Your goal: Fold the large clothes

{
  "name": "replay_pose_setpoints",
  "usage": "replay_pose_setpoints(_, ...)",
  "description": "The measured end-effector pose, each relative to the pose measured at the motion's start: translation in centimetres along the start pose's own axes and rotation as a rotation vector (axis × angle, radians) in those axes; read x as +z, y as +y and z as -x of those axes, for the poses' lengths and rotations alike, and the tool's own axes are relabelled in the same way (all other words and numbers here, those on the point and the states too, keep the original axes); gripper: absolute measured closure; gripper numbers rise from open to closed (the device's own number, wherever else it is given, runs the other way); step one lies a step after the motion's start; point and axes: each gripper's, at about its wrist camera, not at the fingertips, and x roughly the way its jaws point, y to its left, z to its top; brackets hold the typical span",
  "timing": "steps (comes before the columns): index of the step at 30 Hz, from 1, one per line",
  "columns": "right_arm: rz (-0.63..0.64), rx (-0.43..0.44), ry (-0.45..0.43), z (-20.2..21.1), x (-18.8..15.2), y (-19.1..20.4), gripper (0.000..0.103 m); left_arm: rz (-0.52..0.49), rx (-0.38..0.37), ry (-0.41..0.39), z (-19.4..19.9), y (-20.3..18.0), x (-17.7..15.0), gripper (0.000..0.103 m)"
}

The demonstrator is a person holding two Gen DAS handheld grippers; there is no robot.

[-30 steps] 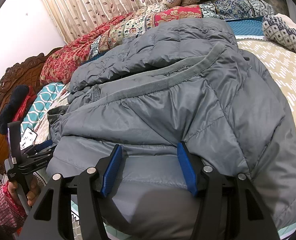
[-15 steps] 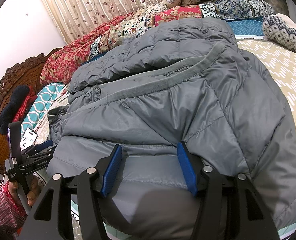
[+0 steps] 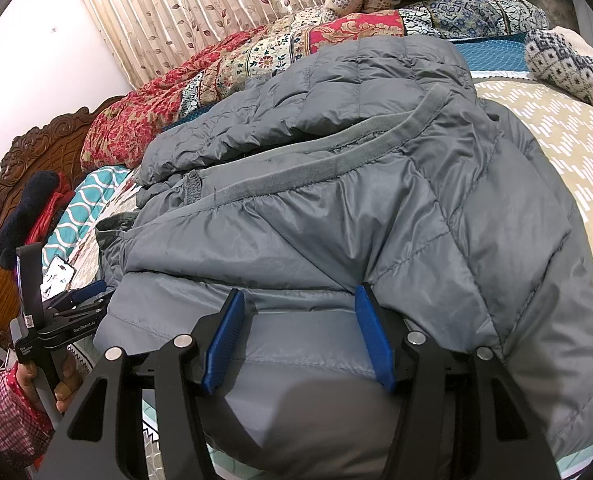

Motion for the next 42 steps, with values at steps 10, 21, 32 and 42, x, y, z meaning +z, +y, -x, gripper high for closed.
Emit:
replay_pose_setpoints(10,-0.039,0.026,0.012,0.7,0.4,-0.3,-0.001,0.008,-0.035,0.018,-0.3,-0.1,0.5,0.034)
replay_pose_setpoints(21,-0.161,-0.032,-0.133,11.7,-0.8,-3.7,0.012,0.251,-0.22,0.075,6.7,5.9,-0.3,0.018)
replay_pose_setpoints(32,-0.322,-0.044,-0.022,7.6,-3.4,-4.4,0.013,0.559,-0.501,0.262,1.1,8.0,-1.6,0.018)
replay_pose_setpoints(42,-0.429,0.026,-0.007,2.4,0.1,-4.2,-0.019,0.632,-0.501,0.308,-1.3,7.9,2.0,0.088)
